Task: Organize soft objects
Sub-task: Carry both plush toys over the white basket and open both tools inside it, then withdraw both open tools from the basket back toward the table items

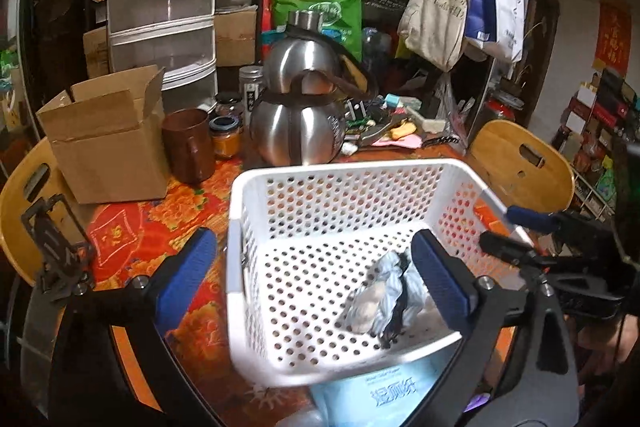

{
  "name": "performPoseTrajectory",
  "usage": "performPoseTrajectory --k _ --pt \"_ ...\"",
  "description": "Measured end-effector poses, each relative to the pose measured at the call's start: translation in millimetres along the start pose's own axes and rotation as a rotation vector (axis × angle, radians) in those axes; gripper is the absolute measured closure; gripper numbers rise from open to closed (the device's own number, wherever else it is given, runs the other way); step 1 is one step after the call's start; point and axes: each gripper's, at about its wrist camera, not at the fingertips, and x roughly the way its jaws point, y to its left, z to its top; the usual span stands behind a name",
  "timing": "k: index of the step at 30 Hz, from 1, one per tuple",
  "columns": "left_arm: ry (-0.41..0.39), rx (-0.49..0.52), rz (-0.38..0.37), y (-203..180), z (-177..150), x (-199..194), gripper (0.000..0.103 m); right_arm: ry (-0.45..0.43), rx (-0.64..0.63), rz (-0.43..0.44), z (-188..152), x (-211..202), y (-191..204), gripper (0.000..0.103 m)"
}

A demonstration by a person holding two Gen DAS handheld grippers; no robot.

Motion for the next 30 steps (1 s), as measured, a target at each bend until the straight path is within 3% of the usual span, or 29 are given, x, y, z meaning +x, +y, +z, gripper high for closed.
performPoseTrajectory --k 30 --pt "0.023 -0.003 0.011 4 -19 -9 0.006 0.007 0.028 0.002 -11 -14 -5 0.038"
